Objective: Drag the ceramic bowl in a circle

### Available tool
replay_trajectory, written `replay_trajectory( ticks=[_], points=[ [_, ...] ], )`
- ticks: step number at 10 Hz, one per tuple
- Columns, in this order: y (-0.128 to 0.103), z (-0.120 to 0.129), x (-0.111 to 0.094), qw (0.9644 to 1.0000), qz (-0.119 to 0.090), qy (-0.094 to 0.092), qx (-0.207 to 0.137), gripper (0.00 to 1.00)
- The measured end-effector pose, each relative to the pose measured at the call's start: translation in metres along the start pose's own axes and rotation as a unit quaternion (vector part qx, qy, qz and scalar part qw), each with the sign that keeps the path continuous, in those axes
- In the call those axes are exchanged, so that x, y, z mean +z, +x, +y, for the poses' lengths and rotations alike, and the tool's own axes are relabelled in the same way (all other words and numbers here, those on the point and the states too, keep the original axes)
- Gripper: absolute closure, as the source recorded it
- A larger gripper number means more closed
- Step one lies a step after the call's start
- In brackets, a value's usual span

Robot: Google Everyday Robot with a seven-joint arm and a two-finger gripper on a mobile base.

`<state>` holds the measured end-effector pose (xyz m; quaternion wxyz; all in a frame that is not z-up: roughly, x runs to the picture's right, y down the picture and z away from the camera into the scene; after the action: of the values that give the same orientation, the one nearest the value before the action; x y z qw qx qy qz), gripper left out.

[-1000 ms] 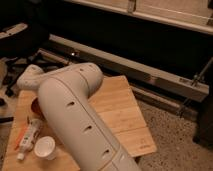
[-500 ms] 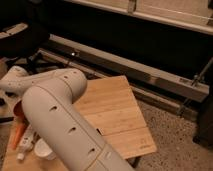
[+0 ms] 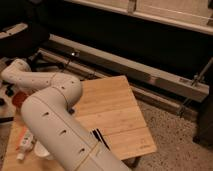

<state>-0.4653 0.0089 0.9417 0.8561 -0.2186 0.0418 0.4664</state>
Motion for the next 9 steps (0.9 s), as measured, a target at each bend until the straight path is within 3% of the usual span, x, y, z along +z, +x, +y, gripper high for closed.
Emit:
replay_trajectory(
  ticks=[2, 5, 7, 9],
  points=[
    [-0.007, -0.020, 0.013, 0.9999, 0.004, 0.002, 0.011, 1.00],
    [-0.005, -0.075, 0.018, 0.9976, 0.014, 0.025, 0.063, 1.00],
    [0.006, -0.120, 0.014, 0.9923, 0.020, 0.046, 0.113, 1.00],
    [0.027, -0.162, 0.007, 0.9847, 0.033, 0.066, 0.158, 1.00]
  ],
)
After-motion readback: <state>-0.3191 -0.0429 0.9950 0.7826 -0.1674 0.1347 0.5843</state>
